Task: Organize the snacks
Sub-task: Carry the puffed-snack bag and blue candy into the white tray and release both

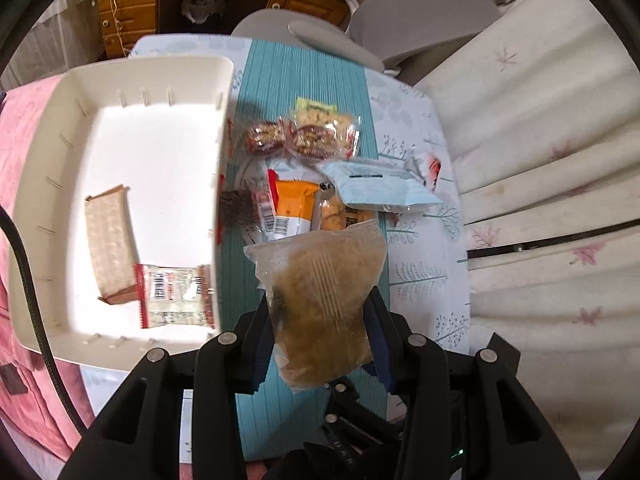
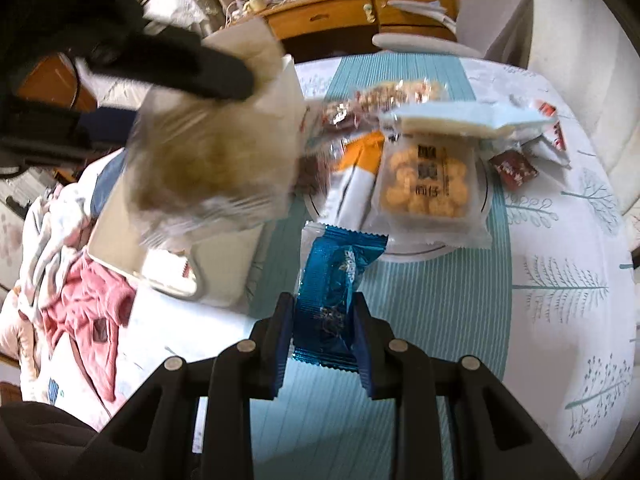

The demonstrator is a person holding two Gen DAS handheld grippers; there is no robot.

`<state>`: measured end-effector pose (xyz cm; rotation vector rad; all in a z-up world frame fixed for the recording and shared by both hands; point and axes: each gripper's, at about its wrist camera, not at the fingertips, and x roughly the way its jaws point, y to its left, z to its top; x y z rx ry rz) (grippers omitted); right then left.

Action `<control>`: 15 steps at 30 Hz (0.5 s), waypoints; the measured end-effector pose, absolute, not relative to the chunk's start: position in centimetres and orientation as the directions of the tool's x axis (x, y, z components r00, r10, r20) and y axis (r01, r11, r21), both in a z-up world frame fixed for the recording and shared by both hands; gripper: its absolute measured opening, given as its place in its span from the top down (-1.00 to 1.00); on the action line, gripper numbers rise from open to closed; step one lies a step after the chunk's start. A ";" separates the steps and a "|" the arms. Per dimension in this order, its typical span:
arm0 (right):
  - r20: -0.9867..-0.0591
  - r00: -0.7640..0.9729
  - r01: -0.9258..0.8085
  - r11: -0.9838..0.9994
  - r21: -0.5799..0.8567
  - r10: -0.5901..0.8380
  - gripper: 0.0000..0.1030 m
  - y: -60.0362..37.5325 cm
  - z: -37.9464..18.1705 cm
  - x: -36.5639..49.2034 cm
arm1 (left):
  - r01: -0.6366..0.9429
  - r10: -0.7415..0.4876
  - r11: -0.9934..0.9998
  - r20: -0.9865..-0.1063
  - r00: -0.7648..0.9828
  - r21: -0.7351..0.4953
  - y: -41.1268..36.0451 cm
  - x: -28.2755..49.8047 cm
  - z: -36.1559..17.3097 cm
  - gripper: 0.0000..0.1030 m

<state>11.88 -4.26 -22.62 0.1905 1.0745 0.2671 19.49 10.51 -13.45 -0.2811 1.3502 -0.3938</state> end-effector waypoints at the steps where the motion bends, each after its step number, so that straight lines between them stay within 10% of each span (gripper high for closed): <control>1: -0.831 0.466 -0.112 0.951 0.287 0.305 0.45 -4.1 -22.0 11.7 | 0.116 -0.433 0.901 -0.883 0.179 -0.418 11.1 19.3 -13.1 0.22; 15: -0.749 0.578 -0.089 0.937 0.339 0.326 0.45 0.0 -17.9 11.3 | 0.087 -0.425 0.904 -0.862 0.277 -0.418 20.6 17.2 -11.2 0.22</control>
